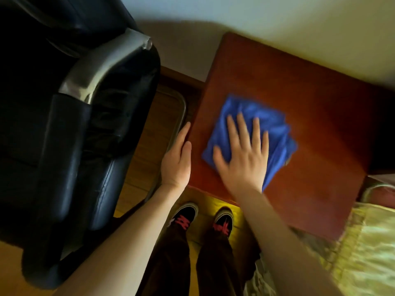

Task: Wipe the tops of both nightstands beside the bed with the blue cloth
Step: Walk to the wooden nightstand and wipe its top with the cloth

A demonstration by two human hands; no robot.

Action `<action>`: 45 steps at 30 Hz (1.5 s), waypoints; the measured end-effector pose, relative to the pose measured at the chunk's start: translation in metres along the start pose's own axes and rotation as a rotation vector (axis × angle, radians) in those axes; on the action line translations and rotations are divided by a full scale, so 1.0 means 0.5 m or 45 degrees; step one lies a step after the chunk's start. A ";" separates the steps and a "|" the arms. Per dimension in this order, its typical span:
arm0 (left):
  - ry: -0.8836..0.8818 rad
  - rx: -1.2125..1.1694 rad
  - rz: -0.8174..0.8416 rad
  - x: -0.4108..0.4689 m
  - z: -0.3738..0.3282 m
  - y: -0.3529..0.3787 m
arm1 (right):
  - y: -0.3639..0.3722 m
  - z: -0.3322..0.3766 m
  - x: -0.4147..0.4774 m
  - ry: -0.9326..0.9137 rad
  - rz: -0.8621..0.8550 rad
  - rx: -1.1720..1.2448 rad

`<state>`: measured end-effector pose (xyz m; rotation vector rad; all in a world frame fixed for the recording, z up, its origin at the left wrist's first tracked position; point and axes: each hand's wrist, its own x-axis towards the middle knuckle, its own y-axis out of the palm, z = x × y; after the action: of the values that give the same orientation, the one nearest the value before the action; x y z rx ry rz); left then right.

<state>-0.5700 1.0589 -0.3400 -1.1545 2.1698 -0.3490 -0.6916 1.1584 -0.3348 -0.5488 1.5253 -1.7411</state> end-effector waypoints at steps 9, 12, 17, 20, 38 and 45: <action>0.079 0.030 0.029 0.003 0.017 0.004 | -0.004 -0.056 0.095 -0.017 -0.121 -0.020; 0.107 0.045 0.019 0.004 0.022 0.010 | -0.030 -0.075 0.270 0.167 -0.204 -0.022; 0.115 0.066 0.014 -0.001 0.006 0.005 | -0.056 -0.092 0.318 0.144 -0.147 -0.010; 0.086 0.109 0.010 -0.005 -0.004 0.002 | -0.035 -0.089 0.159 0.099 -0.198 0.013; 0.046 0.147 -0.029 0.005 0.022 0.015 | -0.074 -0.209 0.291 0.290 -0.227 -0.008; -0.019 0.154 0.022 -0.007 -0.006 0.012 | -0.029 -0.180 0.003 0.161 -0.197 0.050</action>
<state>-0.5742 1.0650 -0.3393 -1.0673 2.1140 -0.4554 -0.7624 1.2160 -0.3388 -0.5588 1.5671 -1.9518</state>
